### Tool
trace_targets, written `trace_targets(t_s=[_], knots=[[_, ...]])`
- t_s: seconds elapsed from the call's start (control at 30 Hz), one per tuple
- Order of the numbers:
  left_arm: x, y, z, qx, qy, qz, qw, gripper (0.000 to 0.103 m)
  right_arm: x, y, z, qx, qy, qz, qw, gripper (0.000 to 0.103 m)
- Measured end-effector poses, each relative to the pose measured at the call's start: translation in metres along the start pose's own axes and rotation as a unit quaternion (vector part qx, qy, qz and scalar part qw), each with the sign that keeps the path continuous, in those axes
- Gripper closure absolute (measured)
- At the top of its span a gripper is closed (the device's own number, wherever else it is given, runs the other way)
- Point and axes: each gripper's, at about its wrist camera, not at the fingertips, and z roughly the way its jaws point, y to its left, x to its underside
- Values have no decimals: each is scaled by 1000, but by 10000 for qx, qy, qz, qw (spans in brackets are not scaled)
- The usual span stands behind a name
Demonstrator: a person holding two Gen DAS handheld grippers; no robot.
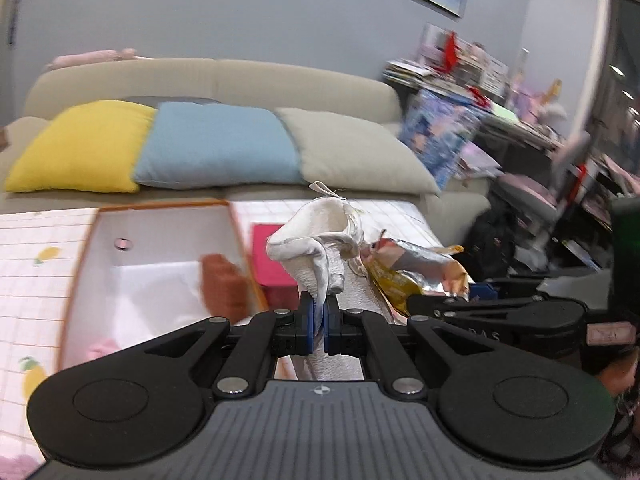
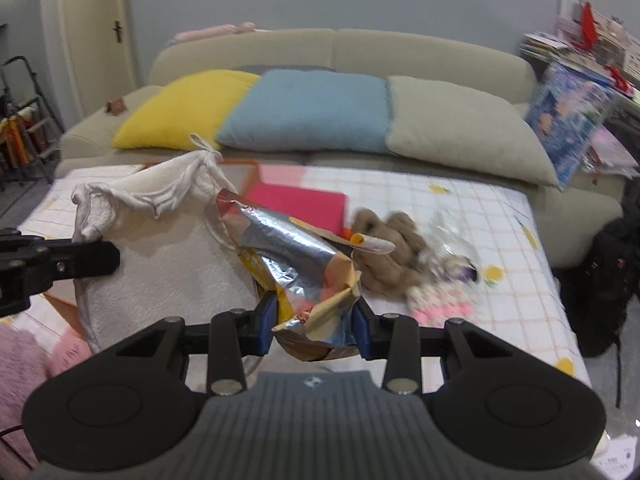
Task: Organize soft objects
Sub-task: 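Carry the cloth bag in the left tool while the right tool carries the snack bag to the box, then open the left tool over the box while the right tool releases the snack bag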
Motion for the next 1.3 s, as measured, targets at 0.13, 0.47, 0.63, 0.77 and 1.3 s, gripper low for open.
trace_targets(t_s=[0.13, 0.47, 0.63, 0.77, 1.3], knots=[[-9, 21, -8, -412, -198, -115, 9989, 99, -16, 23, 6, -282, -101, -93, 9995, 65], [-19, 63, 7, -1277, -218, 78, 9915, 99, -54, 90, 47, -746, -206, -666, 9948, 65], [-20, 86, 34, -1529, 55, 174, 9881, 99, -61, 117, 82, -621, -141, -1123, 9916, 65], [-17, 103, 60, -1655, 365, 298, 9851, 99, -65, 129, 115, -587, 17, -1367, 9889, 65], [0, 135, 133, -1401, 1428, 1168, 9728, 99, -63, 164, 202, -301, 312, -2960, 9542, 65]])
